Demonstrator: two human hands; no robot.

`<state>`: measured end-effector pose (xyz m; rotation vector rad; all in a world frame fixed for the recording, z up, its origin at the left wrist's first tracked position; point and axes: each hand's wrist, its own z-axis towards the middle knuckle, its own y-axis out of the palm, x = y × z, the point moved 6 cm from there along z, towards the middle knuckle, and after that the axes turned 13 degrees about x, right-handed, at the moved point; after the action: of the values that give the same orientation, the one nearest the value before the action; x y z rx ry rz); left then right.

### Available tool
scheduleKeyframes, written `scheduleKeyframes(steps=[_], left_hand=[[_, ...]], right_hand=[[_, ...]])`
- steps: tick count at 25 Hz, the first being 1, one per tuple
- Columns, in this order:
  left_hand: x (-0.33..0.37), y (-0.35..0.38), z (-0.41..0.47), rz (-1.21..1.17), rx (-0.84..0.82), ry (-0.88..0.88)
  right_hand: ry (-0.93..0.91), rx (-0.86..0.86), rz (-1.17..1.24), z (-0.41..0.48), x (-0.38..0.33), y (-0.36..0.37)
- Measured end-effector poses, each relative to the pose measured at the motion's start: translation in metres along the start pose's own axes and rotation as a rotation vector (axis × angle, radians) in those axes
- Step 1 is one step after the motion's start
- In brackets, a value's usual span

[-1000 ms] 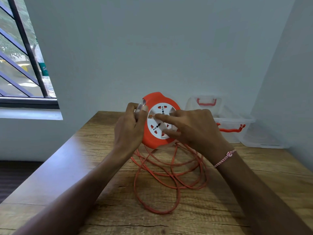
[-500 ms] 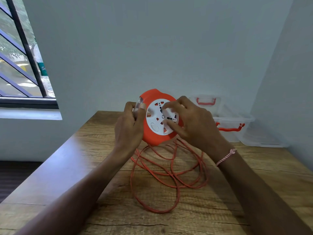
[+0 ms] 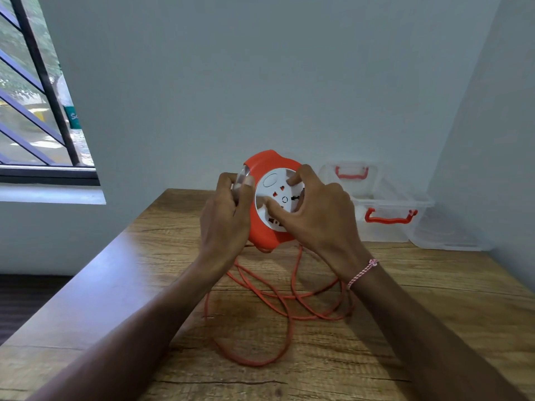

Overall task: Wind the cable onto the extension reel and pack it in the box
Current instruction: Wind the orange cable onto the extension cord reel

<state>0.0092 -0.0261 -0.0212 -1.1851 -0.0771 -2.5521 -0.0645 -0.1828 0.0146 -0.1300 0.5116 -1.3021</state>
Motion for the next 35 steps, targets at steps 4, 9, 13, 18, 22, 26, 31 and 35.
scheduleKeyframes(steps=[4,9,13,18,22,26,31,35], left_hand=[[-0.004,-0.003,0.005,-0.013,0.000,-0.048],[-0.008,-0.007,0.012,-0.020,-0.041,-0.056],[-0.011,-0.005,0.011,-0.037,-0.079,-0.091],[-0.007,-0.003,0.008,-0.015,-0.095,-0.058],[-0.004,-0.004,0.008,0.014,-0.058,-0.030],[0.002,-0.005,0.005,0.051,-0.021,0.018],[0.003,0.000,0.000,0.011,-0.066,0.024],[-0.001,-0.001,0.005,0.015,-0.080,-0.011]], right_hand=[[-0.254,-0.019,-0.062,0.003,-0.006,-0.006],[-0.645,-0.201,-0.277,-0.002,-0.008,-0.003],[-0.722,-0.201,-0.372,-0.001,-0.004,-0.001],[-0.732,-0.132,-0.289,0.001,-0.010,-0.010],[-0.613,-0.071,-0.268,-0.001,-0.011,-0.008],[-0.443,-0.005,-0.246,-0.001,-0.015,-0.002],[0.219,-0.031,0.064,0.001,0.006,0.004],[0.127,-0.017,0.101,0.006,0.009,-0.002]])
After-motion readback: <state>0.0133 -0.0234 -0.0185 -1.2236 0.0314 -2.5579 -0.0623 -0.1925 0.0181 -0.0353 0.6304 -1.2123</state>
